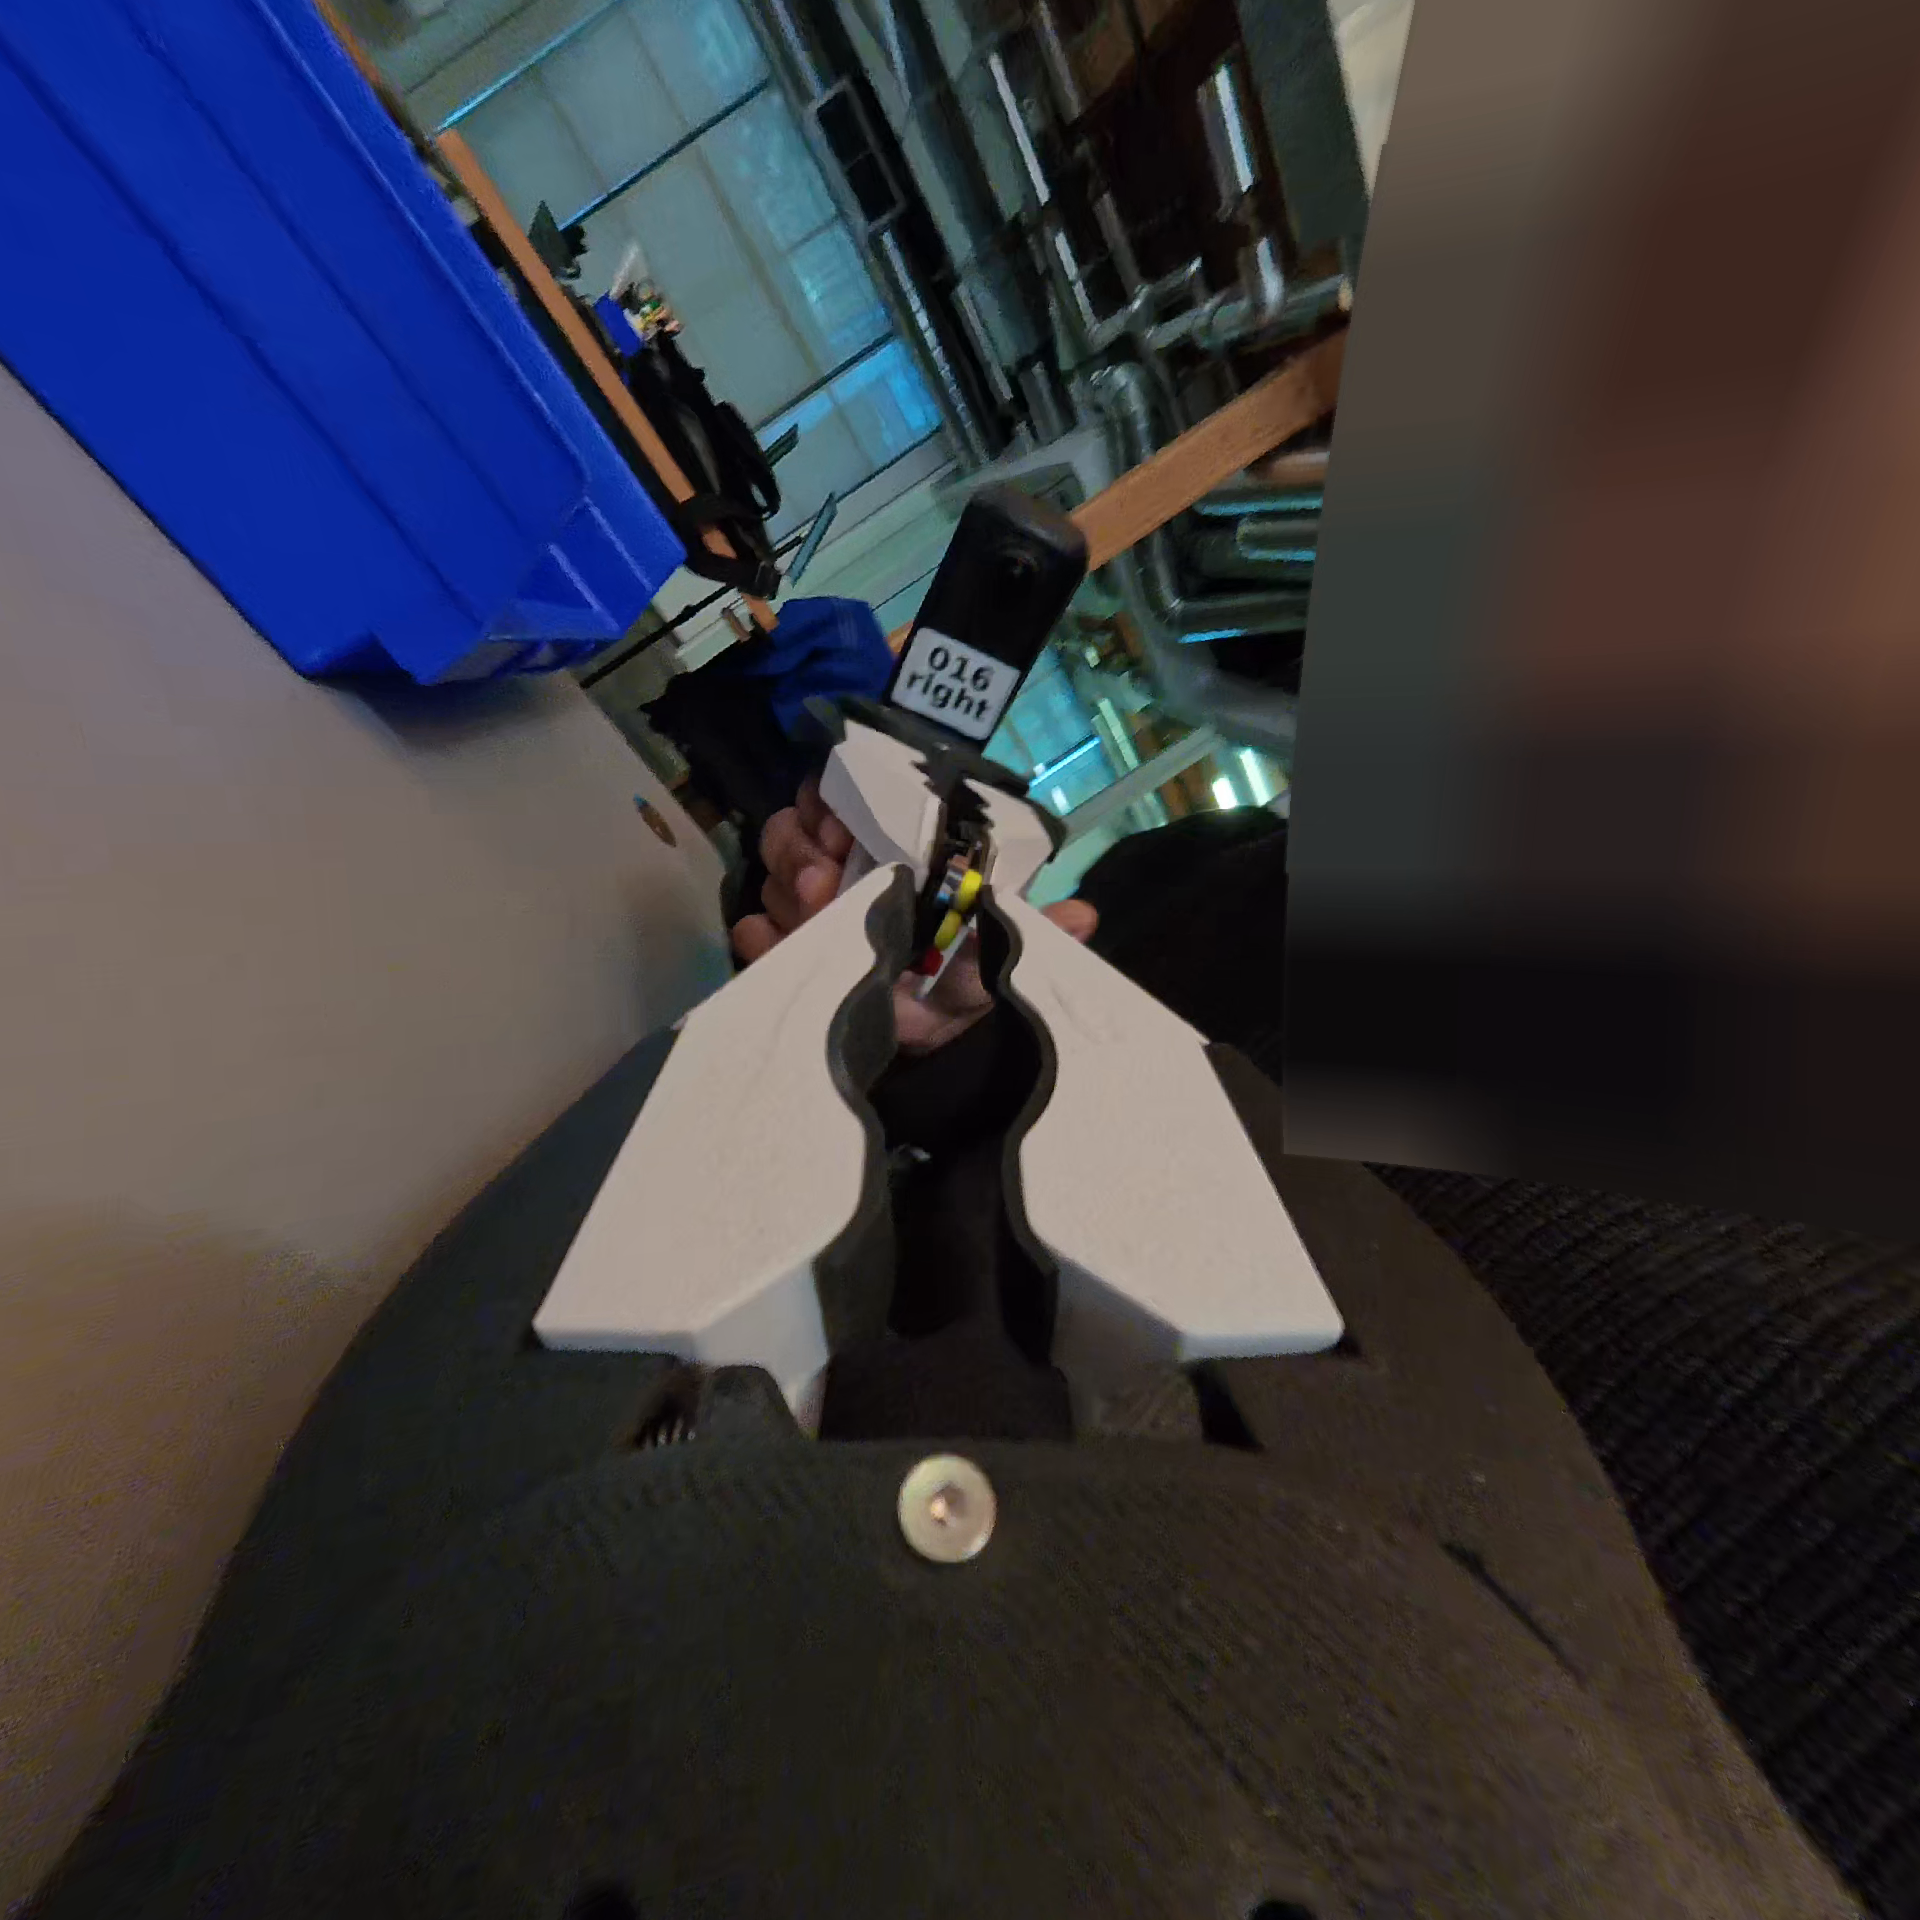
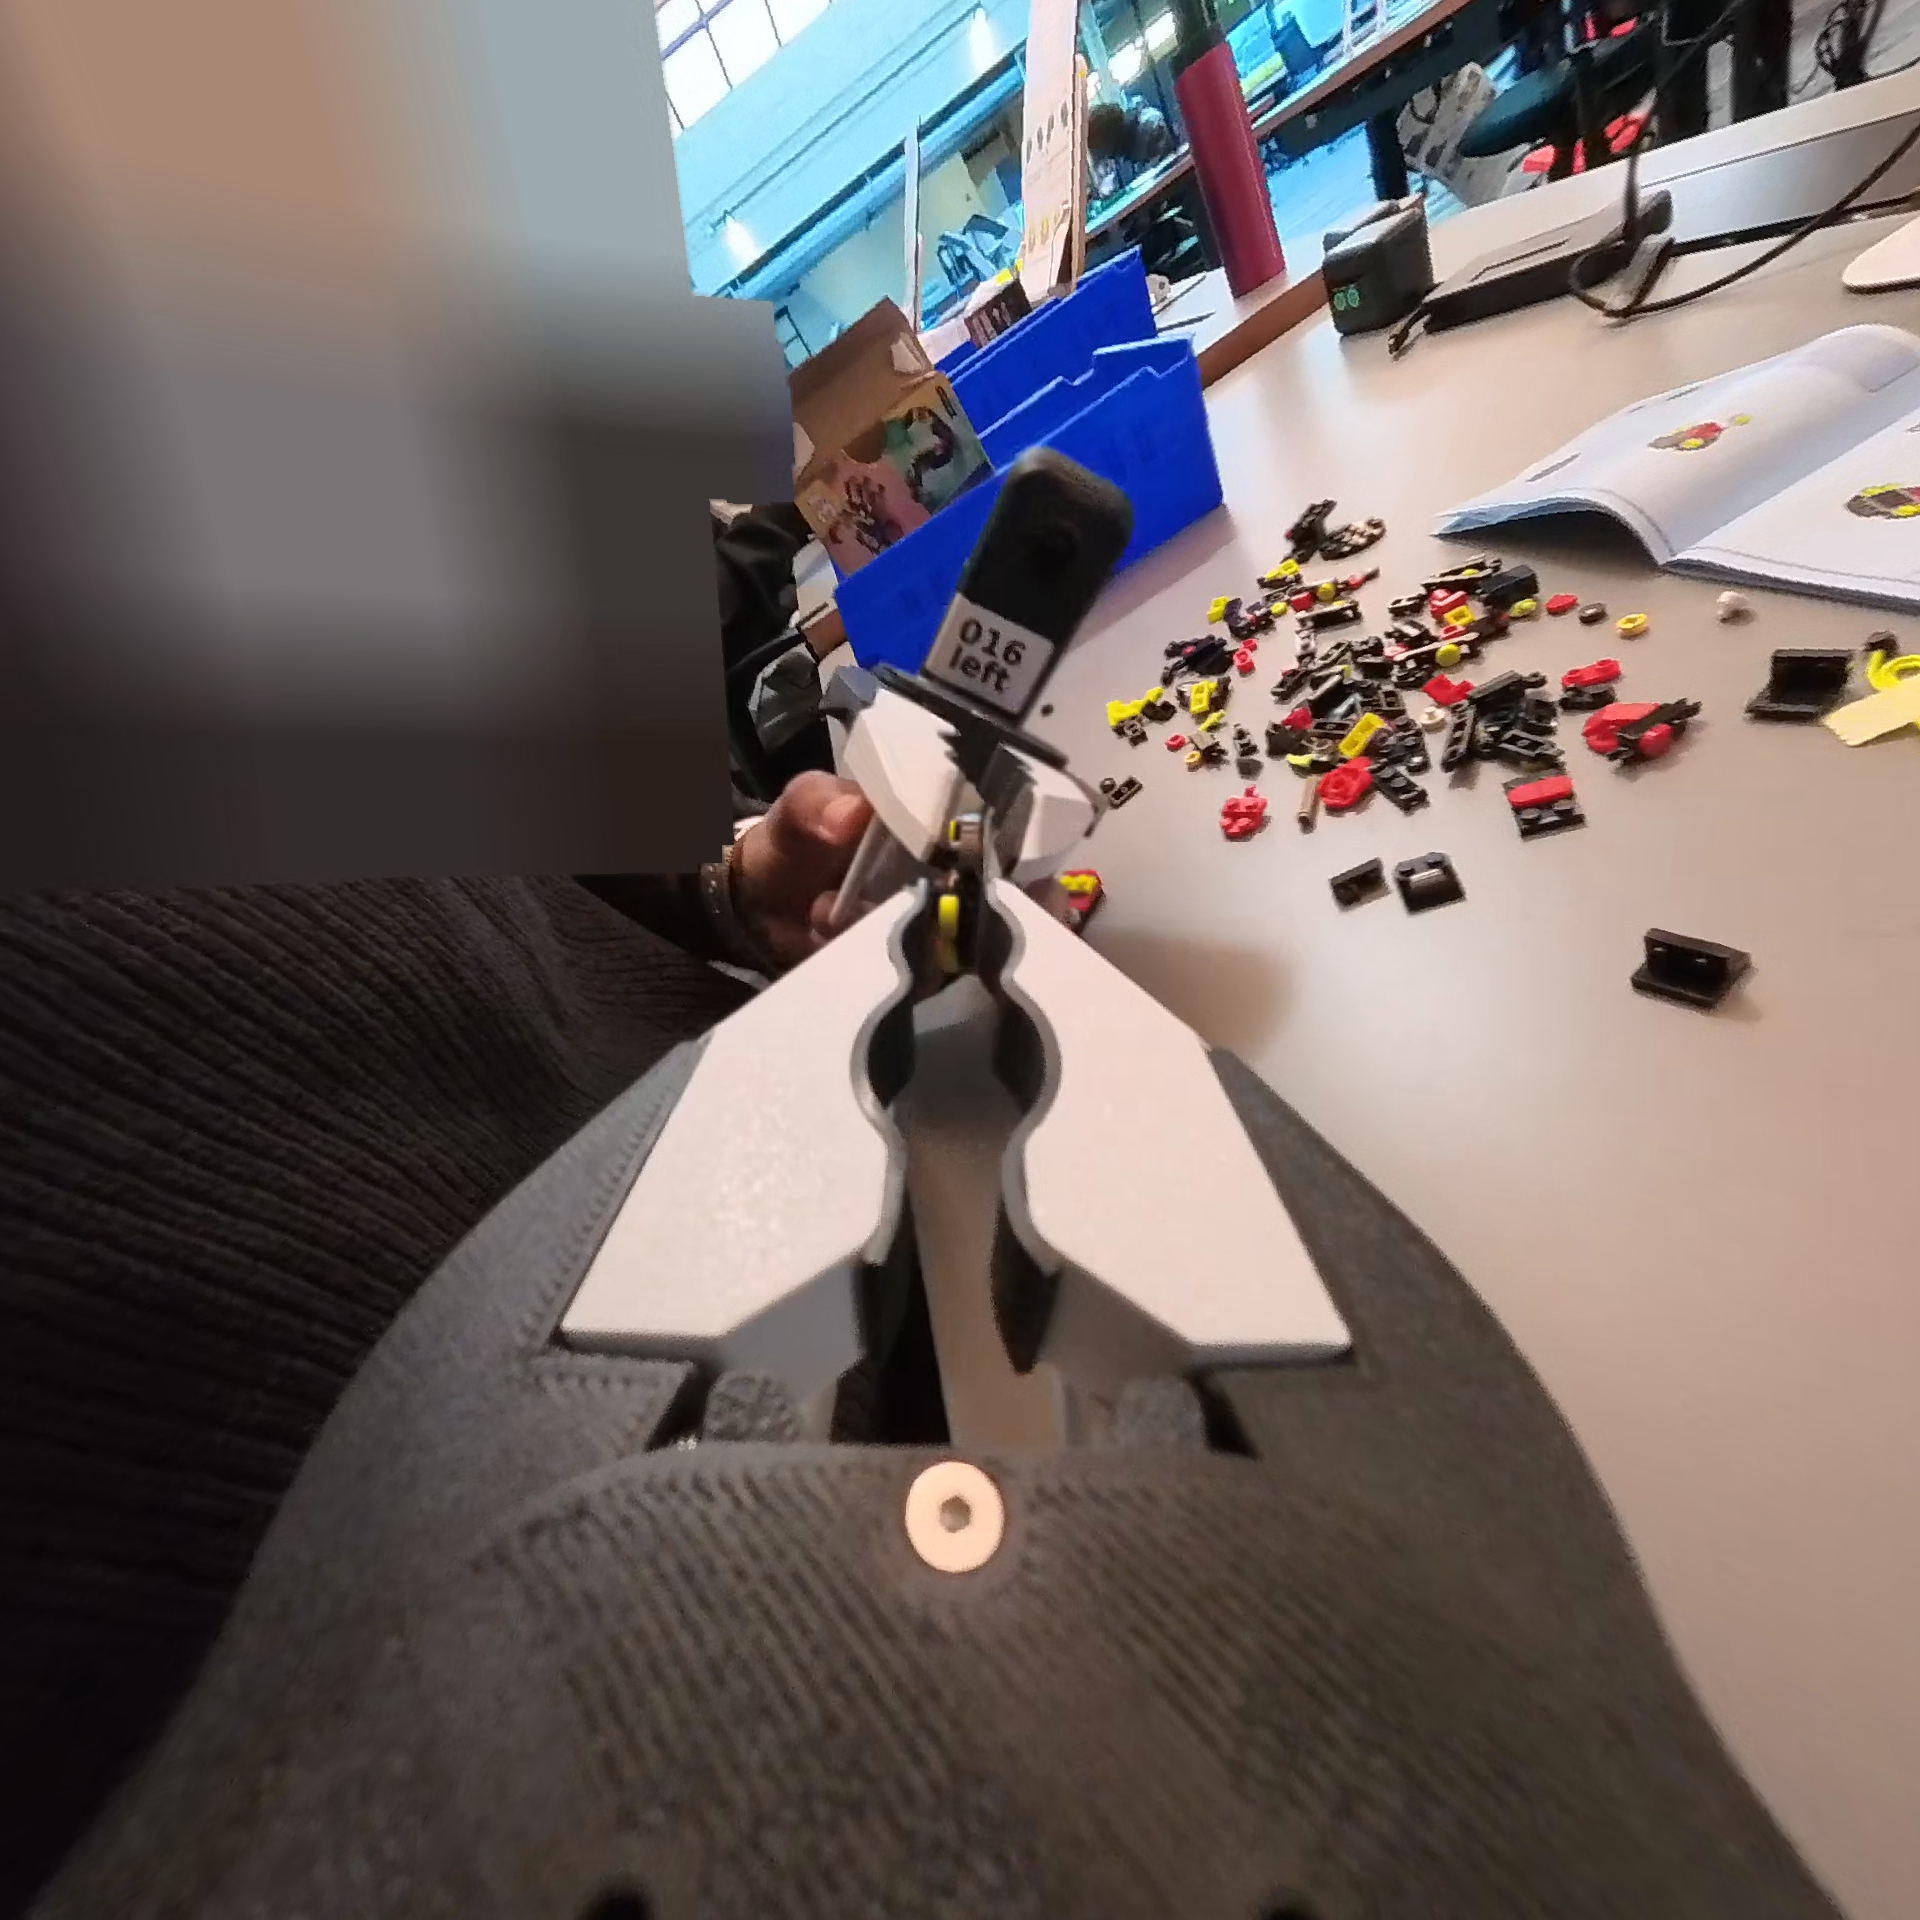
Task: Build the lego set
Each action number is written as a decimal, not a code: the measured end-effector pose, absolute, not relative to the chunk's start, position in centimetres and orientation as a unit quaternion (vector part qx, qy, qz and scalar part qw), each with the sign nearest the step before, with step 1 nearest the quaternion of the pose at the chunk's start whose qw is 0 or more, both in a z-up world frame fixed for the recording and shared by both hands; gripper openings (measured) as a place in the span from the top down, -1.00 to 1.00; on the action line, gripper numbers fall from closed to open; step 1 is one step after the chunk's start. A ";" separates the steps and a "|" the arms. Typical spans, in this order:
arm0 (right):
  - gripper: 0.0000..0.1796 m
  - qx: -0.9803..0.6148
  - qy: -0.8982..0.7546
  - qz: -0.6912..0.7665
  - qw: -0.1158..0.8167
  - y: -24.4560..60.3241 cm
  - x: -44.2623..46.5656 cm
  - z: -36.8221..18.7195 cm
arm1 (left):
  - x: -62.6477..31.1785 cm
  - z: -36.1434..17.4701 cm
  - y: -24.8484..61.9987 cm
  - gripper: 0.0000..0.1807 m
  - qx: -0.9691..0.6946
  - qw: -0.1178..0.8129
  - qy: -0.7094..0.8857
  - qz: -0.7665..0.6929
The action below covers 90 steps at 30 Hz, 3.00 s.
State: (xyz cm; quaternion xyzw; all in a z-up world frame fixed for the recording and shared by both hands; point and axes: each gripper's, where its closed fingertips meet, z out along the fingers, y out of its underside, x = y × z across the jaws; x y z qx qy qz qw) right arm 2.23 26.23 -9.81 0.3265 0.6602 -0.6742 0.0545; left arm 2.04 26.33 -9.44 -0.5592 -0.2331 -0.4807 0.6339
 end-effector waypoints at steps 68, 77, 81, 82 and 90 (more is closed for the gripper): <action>0.47 0.080 0.884 -0.424 -0.178 23.2 4.7 -17.4 | 4.9 -18.0 24.0 0.95 -0.776 0.386 -0.225 -0.445; 0.64 0.064 0.899 -0.371 -0.226 23.7 4.2 -18.7 | 5.2 -17.9 24.1 0.95 -0.777 0.386 -0.221 -0.445; 0.64 0.129 0.898 -0.359 -0.219 24.9 3.0 -19.1 | 4.0 -17.9 24.3 0.94 -0.776 0.408 -0.239 -0.418; 0.64 0.155 0.900 -0.346 -0.217 25.6 2.4 -19.6 | 3.4 -17.9 24.3 0.92 -0.776 0.416 -0.246 -0.405; 0.53 0.350 0.853 -0.363 -0.133 28.3 0.3 -21.3 | 1.0 -17.2 24.2 0.92 -0.752 0.464 -0.276 -0.379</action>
